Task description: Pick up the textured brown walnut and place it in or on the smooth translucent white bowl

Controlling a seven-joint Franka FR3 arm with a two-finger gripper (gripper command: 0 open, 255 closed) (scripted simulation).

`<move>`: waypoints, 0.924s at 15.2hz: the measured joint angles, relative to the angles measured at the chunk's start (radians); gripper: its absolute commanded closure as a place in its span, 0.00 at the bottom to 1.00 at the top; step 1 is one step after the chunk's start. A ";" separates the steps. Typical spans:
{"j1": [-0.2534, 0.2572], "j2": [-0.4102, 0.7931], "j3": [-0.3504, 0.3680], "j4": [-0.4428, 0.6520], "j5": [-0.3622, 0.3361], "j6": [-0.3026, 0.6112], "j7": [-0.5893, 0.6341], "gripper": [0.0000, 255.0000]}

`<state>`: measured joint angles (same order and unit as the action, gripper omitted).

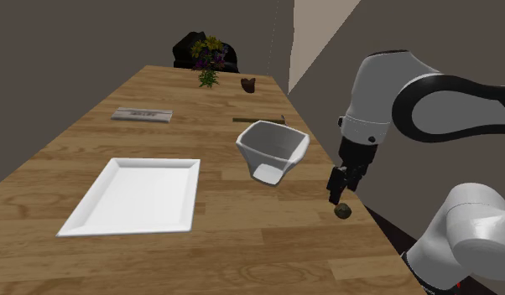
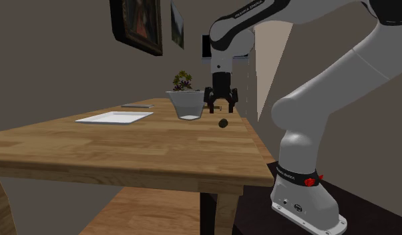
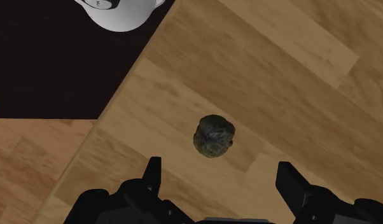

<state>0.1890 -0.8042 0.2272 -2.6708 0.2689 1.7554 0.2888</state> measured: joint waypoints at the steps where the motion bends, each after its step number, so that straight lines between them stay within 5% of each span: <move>1: 0.004 0.000 0.005 -0.013 0.007 0.012 0.001 0.00; 13: 0.019 0.008 0.028 -0.095 0.035 0.103 -0.001 0.00; 14: 0.019 0.008 0.028 -0.095 0.035 0.103 -0.001 1.00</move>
<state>0.2077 -0.7957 0.2554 -2.7660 0.3036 1.8582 0.2873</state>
